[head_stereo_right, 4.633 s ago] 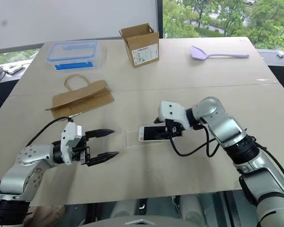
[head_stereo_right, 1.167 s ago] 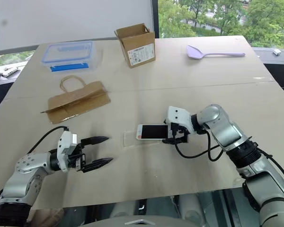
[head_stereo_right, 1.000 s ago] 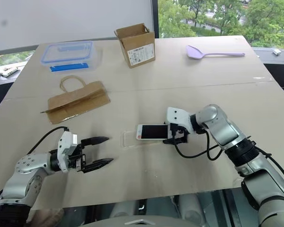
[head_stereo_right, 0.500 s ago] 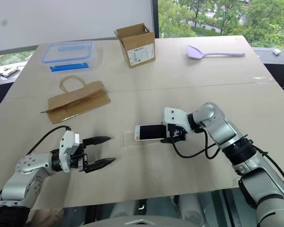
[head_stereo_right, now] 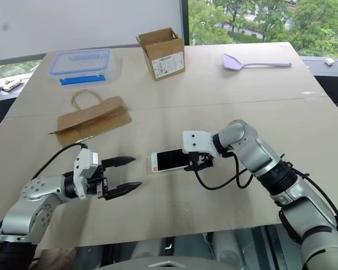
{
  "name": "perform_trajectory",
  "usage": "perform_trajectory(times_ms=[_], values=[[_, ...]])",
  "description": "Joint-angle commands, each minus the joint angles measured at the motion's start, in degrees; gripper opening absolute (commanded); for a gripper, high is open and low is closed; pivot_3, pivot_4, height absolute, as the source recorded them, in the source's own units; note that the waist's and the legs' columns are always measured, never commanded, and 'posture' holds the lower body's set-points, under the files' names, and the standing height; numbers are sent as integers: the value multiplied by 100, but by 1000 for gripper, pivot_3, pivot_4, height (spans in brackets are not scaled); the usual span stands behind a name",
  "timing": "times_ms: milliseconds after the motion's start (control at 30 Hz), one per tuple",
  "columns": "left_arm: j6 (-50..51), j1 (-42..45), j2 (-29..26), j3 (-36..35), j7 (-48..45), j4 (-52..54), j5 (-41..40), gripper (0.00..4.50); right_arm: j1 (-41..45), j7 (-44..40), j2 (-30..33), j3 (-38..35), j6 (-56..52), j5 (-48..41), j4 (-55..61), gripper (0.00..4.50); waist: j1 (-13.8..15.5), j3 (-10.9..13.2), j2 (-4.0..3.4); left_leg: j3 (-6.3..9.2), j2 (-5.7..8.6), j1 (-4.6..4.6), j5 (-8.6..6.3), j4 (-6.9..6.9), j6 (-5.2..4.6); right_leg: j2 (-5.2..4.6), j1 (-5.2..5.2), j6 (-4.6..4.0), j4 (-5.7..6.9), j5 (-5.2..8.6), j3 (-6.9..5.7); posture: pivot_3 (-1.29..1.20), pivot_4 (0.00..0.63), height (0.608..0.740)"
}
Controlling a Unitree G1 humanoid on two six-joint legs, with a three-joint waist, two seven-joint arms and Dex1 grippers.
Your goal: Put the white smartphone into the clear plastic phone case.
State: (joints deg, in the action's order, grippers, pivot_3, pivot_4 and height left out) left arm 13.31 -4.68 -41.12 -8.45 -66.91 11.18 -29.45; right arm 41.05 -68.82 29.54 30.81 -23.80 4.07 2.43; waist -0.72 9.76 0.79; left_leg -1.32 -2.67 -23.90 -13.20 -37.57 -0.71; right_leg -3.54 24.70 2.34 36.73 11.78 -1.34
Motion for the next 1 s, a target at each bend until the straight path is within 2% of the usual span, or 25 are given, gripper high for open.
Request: perform_trajectory(times_ms=[33, 500, 567, 600, 633, 1000], values=[[99, 35, -55, -41, 84, 313, -101, 4500, 121, 110, -13, 7, -14, 151, 174, 3014, 0, 0, 0, 0, 0, 0, 0, 0, 0, 0, 0, 1, 0, 0, 0, 0, 150, 740], [839, 243, -184, -94, 425, 887, -338, 4500, 63, 66, -57, 163, -44, 345, 189, 3014, -4, 0, 1, 1, 0, 3, 0, 0, 0, 2, -1, 2, 2, 0, 1, 0, 150, 740], [882, 245, -192, -93, 454, 896, -334, 4500, 58, 85, -58, 178, 10, 374, 136, 4144, -3, -1, 1, 0, 0, 3, 0, 0, 0, 2, -1, 1, 1, 0, 2, 0, 150, 740], [899, 238, -194, -95, 472, 899, -328, 4500, 53, 123, -59, 175, 37, 401, 124, 4199, -2, -1, 1, 0, 0, 3, 0, 0, 0, 2, -1, 1, 1, 0, 2, 0, 150, 740], [916, 228, -193, -96, 494, 900, -320, 4500, 41, 181, -65, 155, 37, 425, 129, 4445, -2, 0, 1, 1, 0, 3, 0, 0, 0, 2, -1, 1, 2, 0, 2, 0, 150, 740], [571, -231, -326, -260, 233, 412, -128, 4500, -37, 232, 77, -209, -245, 122, 607, 4445, 1, 0, 1, 1, 0, 3, 0, 0, 0, 2, 0, 0, 1, 1, 3, 0, 150, 740]])
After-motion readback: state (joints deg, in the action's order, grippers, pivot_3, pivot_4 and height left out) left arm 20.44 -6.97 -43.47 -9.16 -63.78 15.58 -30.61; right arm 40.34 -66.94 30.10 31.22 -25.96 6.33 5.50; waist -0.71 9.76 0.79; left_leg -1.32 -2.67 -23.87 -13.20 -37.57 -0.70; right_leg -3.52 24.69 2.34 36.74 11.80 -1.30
